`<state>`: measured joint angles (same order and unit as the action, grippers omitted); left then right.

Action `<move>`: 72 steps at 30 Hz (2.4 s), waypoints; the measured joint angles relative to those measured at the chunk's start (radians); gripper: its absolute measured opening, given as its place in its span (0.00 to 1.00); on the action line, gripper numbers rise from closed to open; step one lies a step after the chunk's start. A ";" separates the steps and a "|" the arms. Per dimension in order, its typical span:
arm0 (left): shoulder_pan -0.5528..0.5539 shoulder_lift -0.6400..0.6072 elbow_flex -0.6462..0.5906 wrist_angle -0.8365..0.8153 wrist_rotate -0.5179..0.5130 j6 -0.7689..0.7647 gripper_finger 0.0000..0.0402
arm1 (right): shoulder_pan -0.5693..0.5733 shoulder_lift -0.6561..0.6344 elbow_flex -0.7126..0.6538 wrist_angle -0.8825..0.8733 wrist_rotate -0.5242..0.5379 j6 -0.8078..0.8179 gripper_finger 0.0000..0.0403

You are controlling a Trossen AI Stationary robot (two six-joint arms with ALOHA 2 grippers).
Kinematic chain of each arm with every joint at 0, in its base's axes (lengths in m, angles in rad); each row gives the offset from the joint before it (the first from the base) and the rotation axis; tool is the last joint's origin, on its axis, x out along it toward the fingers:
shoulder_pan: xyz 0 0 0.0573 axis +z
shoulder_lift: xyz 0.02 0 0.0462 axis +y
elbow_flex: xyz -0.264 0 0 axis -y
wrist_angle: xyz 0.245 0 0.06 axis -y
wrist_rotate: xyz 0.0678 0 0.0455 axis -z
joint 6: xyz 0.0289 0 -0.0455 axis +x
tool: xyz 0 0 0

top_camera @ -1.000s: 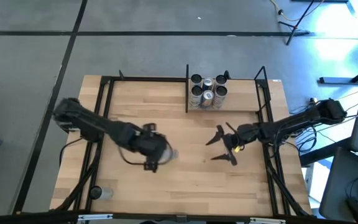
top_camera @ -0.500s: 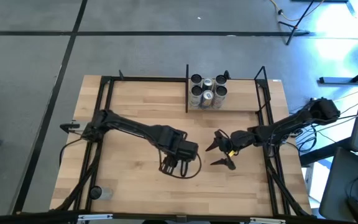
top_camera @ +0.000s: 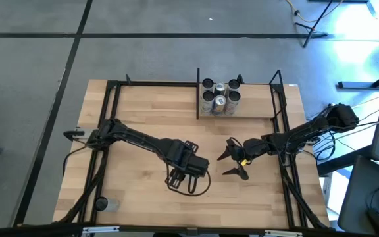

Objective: Place canned beverage on shelf
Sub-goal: Put the top black soda can on the shelf

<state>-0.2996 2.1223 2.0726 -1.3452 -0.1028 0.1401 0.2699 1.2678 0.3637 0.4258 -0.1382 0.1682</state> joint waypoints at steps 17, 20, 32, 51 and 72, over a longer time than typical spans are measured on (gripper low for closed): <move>0.004 0.029 -0.007 0.019 0.014 -0.085 0.61 | 0.000 0.000 0.000 0.000 0.001 0.010 0.79; 0.003 0.029 -0.007 0.022 0.009 -0.081 0.67 | 0.000 0.000 0.000 0.000 0.001 0.010 0.79; -0.014 -0.018 0.059 -0.047 -0.107 -0.149 0.88 | -0.002 0.000 -0.001 0.024 0.001 0.004 0.79; -0.363 -0.193 -0.534 0.290 -0.639 -0.912 0.87 | -0.001 0.142 0.036 0.302 0.064 -0.129 0.79; -0.388 -0.193 -1.005 1.192 -0.896 -1.036 0.87 | -0.002 0.459 0.283 0.306 0.408 -0.181 0.79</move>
<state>-0.6873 1.9289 1.0676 -0.1529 -0.9989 -0.8964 0.2684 1.7273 0.6466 0.7315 0.2695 -0.0123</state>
